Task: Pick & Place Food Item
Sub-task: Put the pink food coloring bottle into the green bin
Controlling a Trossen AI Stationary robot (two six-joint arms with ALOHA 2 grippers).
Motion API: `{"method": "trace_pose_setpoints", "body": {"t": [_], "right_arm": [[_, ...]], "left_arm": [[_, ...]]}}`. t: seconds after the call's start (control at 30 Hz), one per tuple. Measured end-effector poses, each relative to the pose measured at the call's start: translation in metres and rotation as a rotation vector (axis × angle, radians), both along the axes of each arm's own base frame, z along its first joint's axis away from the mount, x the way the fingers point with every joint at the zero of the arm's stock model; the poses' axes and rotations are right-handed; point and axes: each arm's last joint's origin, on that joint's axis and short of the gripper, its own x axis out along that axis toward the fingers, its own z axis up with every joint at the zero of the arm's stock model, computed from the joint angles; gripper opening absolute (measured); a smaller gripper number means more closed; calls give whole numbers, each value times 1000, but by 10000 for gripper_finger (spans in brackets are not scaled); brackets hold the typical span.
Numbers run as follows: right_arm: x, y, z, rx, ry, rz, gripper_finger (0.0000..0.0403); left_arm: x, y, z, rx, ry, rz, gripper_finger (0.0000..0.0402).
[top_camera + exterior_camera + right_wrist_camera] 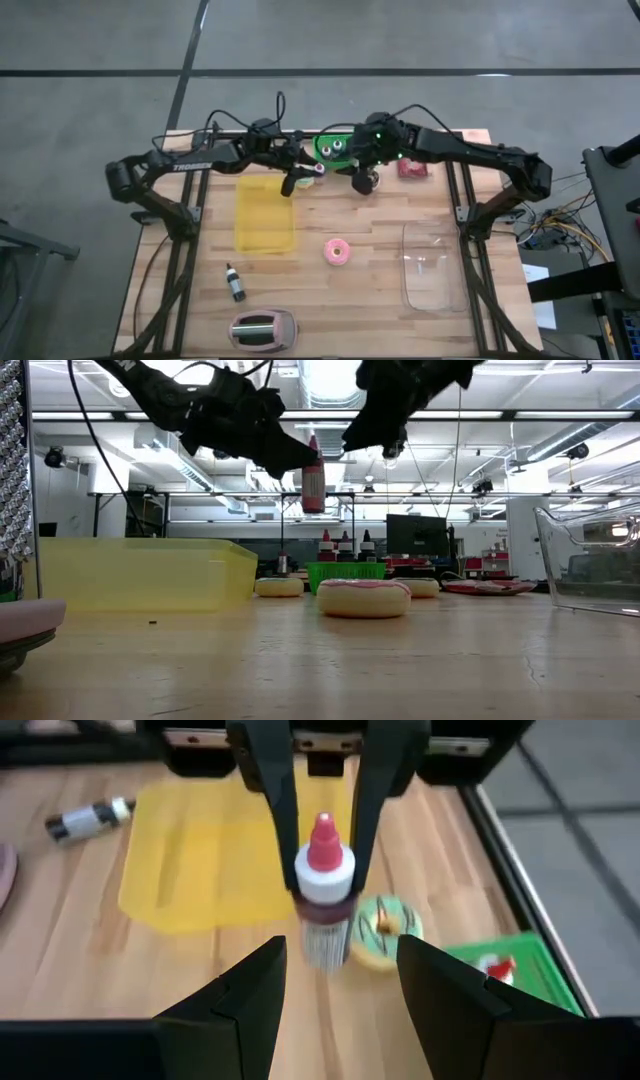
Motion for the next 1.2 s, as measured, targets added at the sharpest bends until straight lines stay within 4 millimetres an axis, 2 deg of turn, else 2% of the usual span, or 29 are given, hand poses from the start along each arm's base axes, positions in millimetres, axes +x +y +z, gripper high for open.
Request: {"method": "trace_pose_setpoints", "body": {"t": [0.1, 0.2, 0.5, 0.9, 1.2], "right_arm": [[3, -1, 19, 8, 51, 9, 185], [11, -4, 26, 25, 120, 19, 185], [43, -13, 18, 45, 285, 67, 185], [70, -16, 22, 54, 359, 105, 185], [82, -16, 8, 63, 404, 121, 185]], "left_arm": [[3, 0, -6, -2, 17, -5, 105], [6, 1, -11, -8, 30, -8, 105], [15, 3, -15, 1, 41, -10, 105], [18, 5, -23, 4, 64, 0, 105], [18, 5, -21, 12, 50, 0, 105]]}}
